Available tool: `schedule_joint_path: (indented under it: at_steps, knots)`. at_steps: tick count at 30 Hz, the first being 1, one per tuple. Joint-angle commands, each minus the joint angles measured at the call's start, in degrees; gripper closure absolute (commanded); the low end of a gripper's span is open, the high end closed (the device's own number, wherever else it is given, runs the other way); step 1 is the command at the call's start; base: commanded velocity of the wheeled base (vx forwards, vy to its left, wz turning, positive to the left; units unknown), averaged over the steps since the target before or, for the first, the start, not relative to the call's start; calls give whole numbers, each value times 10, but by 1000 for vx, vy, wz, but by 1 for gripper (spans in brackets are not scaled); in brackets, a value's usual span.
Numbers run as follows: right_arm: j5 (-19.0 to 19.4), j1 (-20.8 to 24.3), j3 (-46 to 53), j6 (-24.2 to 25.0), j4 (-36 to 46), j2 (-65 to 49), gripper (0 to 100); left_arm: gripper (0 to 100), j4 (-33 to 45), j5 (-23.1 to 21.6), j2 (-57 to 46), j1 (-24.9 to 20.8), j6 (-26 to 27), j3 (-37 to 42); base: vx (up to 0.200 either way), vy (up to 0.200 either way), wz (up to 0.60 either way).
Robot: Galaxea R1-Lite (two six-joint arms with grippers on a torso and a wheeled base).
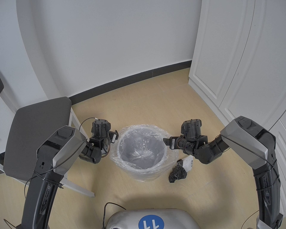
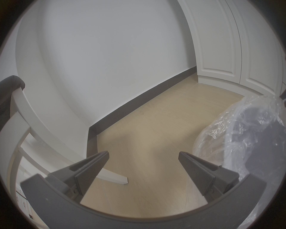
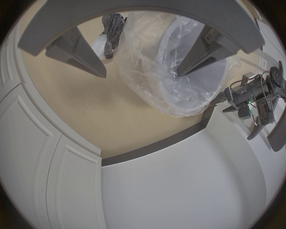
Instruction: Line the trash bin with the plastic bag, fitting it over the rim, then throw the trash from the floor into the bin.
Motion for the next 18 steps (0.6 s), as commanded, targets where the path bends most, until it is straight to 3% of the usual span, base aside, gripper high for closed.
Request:
schedule_joint_path:
  at_steps: [1, 18]
  knots:
    - [1, -22, -35, -4, 3, 35, 0, 0, -3, 0, 0, 0, 0, 0, 0, 0, 0]
    - [2, -29, -200, -4, 9, 131, 0, 0, -4, 0, -3, -1, 0, -3, 0, 0, 0]
